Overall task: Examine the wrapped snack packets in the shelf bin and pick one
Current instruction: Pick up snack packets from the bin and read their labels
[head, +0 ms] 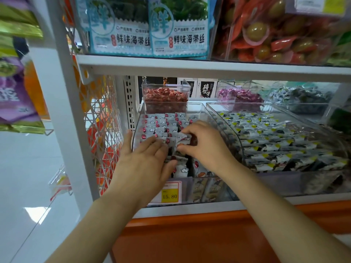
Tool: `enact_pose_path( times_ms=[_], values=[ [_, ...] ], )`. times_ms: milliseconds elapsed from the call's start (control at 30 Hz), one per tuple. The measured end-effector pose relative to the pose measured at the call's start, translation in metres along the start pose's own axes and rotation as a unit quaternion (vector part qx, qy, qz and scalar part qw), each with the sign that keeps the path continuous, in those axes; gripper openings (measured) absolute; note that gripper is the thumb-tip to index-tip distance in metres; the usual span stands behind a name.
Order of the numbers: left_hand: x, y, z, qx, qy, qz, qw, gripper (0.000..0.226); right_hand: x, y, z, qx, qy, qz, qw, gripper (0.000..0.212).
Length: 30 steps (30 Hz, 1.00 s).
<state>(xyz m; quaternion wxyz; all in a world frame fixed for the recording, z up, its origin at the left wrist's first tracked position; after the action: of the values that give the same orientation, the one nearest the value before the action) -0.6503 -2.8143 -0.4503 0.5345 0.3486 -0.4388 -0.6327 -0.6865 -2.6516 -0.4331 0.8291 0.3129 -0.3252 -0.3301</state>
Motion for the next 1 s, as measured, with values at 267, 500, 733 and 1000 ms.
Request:
enact_pose_path(
  times_ms=[267, 500, 733, 1000],
  values=[
    [0.001, -0.001, 0.001, -0.011, 0.001, -0.027, 1.000, 0.084, 0.000, -0.005, 0.004, 0.185, 0.048, -0.116, 0.975, 0.028],
    [0.001, 0.000, -0.001, -0.022, 0.004, -0.073, 0.997, 0.075, -0.005, 0.000, 0.017, 0.150, -0.016, -0.016, 0.988, 0.037],
    [0.005, 0.000, 0.001, -0.041, 0.011, -0.147, 0.988, 0.059, -0.009, -0.009, 0.046, 0.119, -0.003, -0.067, 0.991, 0.025],
    [0.006, -0.001, 0.000, -0.073, -0.001, -0.182, 0.981, 0.045, -0.003, -0.016, 0.049, 0.178, 0.012, -0.114, 0.977, 0.005]
  ],
)
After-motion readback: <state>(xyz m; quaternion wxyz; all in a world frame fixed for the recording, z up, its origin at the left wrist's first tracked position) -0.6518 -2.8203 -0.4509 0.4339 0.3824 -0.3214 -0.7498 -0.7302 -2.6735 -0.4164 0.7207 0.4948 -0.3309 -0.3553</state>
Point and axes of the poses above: each hand's wrist, its own z-axis towards the middle knuckle, its own y-axis out of the back of the hand, x = y × z, the point moved 1 cm from there along z, towards the middle knuckle, and after that the axes turned 12 degrees about y, right-handed, at the moved point
